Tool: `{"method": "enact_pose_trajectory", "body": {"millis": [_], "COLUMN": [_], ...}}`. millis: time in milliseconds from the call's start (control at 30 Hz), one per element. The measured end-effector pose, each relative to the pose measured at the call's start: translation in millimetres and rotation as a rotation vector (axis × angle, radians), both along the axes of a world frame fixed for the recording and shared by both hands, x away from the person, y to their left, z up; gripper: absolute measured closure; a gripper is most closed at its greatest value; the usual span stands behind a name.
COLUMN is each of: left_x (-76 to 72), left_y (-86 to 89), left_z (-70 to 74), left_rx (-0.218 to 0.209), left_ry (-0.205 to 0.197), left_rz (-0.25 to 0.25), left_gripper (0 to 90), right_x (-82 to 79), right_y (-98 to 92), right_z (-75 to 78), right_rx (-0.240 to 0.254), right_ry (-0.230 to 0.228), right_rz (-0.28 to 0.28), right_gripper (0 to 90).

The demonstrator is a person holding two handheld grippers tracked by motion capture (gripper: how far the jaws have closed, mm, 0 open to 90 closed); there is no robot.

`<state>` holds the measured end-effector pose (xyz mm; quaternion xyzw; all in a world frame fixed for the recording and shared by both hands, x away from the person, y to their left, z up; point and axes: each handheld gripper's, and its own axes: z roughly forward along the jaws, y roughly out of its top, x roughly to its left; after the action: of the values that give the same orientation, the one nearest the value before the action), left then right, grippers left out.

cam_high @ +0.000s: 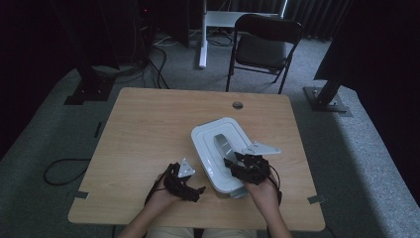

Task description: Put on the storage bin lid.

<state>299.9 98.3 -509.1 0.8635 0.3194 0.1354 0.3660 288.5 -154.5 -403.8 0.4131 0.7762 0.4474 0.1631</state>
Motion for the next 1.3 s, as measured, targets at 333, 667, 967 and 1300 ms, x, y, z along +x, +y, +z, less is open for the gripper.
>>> {"method": "enact_pose_trajectory", "body": {"millis": [333, 667, 967, 1300], "left_x": [1.4, 5.2, 9.6, 14.3], "left_y": [0.1, 0.0, 0.6, -2.0], "left_z": [-3.9, -2.7, -2.9, 3.5], "left_rx": [0.014, 0.0, -0.012, -0.018], "left_ry": [0.008, 0.011, 0.022, 0.001], "left_rz": [0.005, 0.022, 0.028, 0.033], "left_gripper": [1.6, 1.6, 1.7, 1.6], "right_x": [0.6, 15.3, 35.2, 57.3], "right_y": [-26.6, -55.3, -82.7, -111.5], "right_z": [10.3, 6.2, 1.3, -28.7], "right_rx": [0.053, 0.036, 0.011, -0.025], "right_ry": [-0.04, -0.108, -0.128, -0.117], "right_rz": [-0.059, -0.127, -0.221, -0.347], "right_gripper": [17.7, 12.9, 12.7, 12.9]}}
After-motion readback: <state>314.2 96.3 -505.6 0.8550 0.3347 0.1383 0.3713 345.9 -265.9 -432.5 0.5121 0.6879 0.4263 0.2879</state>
